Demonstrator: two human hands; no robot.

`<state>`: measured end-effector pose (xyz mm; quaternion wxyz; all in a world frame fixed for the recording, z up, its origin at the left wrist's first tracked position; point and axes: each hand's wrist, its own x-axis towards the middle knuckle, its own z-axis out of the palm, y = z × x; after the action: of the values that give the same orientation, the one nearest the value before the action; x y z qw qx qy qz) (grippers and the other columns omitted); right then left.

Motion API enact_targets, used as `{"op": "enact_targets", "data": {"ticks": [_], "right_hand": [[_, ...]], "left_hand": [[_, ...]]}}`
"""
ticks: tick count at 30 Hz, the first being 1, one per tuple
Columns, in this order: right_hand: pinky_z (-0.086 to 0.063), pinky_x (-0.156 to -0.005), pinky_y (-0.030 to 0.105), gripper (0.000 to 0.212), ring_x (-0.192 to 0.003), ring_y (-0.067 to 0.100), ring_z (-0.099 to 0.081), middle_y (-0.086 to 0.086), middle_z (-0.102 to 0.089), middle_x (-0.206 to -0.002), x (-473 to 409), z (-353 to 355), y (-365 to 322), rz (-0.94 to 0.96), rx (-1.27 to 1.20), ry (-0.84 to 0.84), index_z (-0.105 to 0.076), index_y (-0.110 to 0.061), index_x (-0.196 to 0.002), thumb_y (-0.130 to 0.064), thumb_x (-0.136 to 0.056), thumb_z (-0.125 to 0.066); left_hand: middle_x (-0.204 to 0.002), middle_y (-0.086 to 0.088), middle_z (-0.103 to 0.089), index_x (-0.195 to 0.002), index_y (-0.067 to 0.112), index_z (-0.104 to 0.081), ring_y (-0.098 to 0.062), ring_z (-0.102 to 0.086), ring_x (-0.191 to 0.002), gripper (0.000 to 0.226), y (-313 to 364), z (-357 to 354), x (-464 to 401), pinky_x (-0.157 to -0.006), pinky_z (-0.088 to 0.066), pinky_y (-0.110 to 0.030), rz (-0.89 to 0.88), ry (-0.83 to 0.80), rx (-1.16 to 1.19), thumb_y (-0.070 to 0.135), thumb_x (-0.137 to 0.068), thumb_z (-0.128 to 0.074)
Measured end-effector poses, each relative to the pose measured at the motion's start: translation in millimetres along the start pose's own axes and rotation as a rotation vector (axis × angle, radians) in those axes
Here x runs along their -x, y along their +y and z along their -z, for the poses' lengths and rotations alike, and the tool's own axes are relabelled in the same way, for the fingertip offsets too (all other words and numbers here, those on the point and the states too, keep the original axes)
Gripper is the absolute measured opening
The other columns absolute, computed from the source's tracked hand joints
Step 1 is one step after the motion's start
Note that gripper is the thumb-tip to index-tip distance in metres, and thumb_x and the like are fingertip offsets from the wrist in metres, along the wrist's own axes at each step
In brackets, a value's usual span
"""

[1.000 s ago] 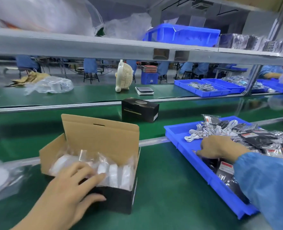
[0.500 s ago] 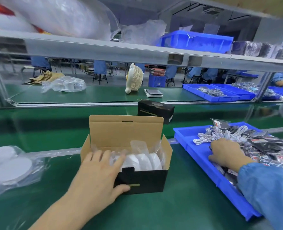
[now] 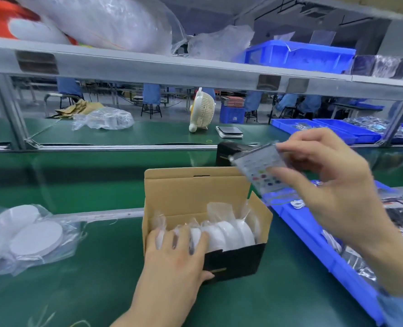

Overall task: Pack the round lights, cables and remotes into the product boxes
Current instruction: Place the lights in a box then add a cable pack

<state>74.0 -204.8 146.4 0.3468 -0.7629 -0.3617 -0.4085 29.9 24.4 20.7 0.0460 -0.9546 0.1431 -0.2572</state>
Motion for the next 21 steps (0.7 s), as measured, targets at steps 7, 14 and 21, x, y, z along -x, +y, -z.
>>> {"op": "enact_targets", "data": {"ticks": [7,14,21], "right_hand": [[-0.044,-0.092,0.037,0.029,-0.112,0.021,-0.053,-0.002,-0.068,-0.115,10,-126,-14,-0.110,0.297,-0.788,-0.064,-0.024,-0.124,-0.022,-0.097,-0.056],[-0.048,-0.076,0.028,0.017,-0.084,0.015,-0.061,-0.002,-0.068,-0.091,-18,-64,0,-0.118,0.068,-0.389,-0.070,-0.015,-0.101,-0.014,-0.084,-0.069],[-0.034,-0.064,0.038,0.020,-0.102,0.034,-0.055,0.014,-0.056,-0.109,6,-101,0,-0.086,0.808,-0.963,-0.063,-0.005,-0.105,-0.001,-0.089,-0.051]], "left_hand": [[-0.091,-0.026,-0.069,-0.093,0.003,-0.076,-0.039,-0.066,-0.068,0.084,8,-2,3,-0.069,-0.054,-0.062,0.035,0.048,-0.004,0.057,-0.030,-0.094],[-0.100,-0.028,-0.067,-0.071,0.012,-0.070,-0.046,-0.066,-0.096,0.064,2,19,-5,-0.072,-0.053,-0.055,0.009,-0.027,0.030,0.067,-0.042,-0.087],[-0.098,-0.015,-0.072,-0.089,0.017,-0.076,-0.034,-0.070,-0.086,0.068,-20,1,-23,-0.080,-0.055,-0.044,-0.080,-0.091,0.042,0.069,-0.075,-0.036]]}}
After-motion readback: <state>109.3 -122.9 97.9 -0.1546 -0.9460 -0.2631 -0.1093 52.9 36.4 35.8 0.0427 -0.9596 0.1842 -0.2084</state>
